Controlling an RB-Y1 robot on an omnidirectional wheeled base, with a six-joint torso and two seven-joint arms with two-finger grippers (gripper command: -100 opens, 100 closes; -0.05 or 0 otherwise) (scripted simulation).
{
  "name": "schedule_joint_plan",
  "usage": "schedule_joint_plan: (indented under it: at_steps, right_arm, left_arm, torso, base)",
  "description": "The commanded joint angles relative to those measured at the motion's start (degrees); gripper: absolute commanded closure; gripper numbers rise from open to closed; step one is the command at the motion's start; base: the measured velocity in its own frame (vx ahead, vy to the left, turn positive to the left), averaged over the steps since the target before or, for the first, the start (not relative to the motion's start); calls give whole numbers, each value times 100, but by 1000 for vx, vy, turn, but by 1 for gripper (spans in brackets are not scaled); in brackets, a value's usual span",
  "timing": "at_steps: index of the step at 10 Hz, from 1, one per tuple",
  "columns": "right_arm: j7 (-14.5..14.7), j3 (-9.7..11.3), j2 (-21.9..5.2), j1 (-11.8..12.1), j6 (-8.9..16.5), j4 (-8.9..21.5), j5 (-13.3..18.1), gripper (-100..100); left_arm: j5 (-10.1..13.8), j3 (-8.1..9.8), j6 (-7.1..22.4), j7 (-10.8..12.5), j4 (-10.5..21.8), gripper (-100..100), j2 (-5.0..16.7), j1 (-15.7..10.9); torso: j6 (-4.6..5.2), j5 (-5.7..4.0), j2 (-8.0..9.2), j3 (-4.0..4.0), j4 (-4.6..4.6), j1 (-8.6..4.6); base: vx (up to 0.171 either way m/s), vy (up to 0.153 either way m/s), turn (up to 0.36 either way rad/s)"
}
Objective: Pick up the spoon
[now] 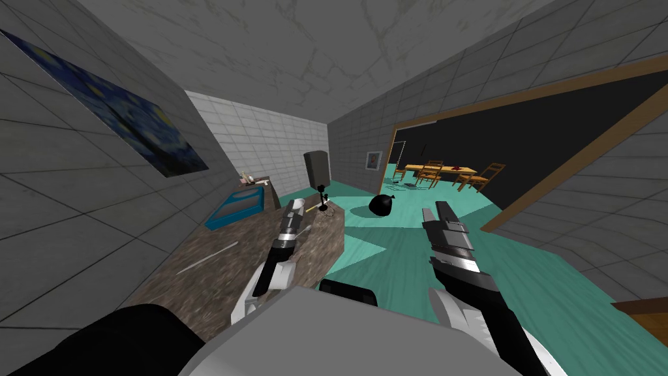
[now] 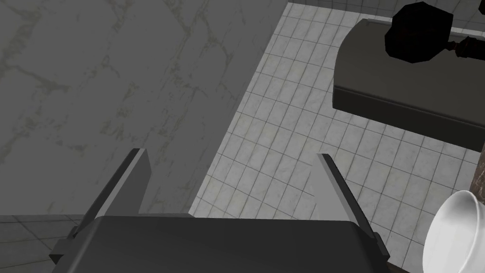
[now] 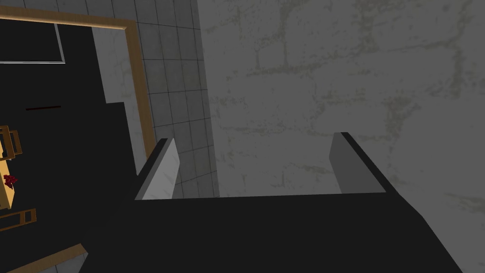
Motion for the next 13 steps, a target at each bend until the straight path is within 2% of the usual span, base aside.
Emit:
schedule_joint_plan:
  at_steps: [1,4,5,6,7,9,10,11,12,13]
  right_arm:
    - [0,0,0,0,0,0,0,0]
    - [0,0,0,0,0,0,0,0]
    - [0,0,0,0,0,0,0,0]
    - [0,0,0,0,0,0,0,0]
    - [0,0,0,0,0,0,0,0]
    - [0,0,0,0,0,0,0,0]
    - [0,0,0,0,0,0,0,0]
    - [0,0,0,0,0,0,0,0]
    - [0,0,0,0,0,0,0,0]
    - [0,0,0,0,0,0,0,0]
  left_arm:
    - [126,102,286,169,-43,-100,116,-68]
    - [226,179,733,294,-78,-100,181,-109]
    - [335,263,900,430,-114,-100,239,-152]
    - [335,263,1062,430,-114,-100,239,-152]
    - [453,353,1212,575,-150,-100,291,-197]
    - [453,353,1419,575,-150,-100,291,-197]
    - [579,449,1651,729,-186,-100,338,-241]
    - [579,449,1785,729,-186,-100,338,-241]
    - [713,549,1968,890,-221,-100,381,-286]
    - [713,549,2134,890,-221,-100,381,-286]
  torso:
    - [0,0,0,0,0,0]
    - [0,0,-3,-2,-1,-1]
    - [0,0,-1,-1,0,0]
    - [0,0,-1,-1,0,0]
    - [0,0,0,0,0,1]
    - [0,0,-2,-1,-1,-1]
    - [0,1,5,2,1,4]
    - [0,1,3,2,1,2]
    - [0,0,2,1,0,2]
    - [0,0,-3,-2,-1,0]
  base:
    - [43,-39,-4]
    - [36,-26,-1]
    - [34,-27,-7]
    - [31,-23,-2]
    - [41,-33,-8]
    - [25,-20,0]
    - [27,-20,-13]
    - [30,-22,-2]
    - [44,-26,-10]
    - [40,-26,-4]
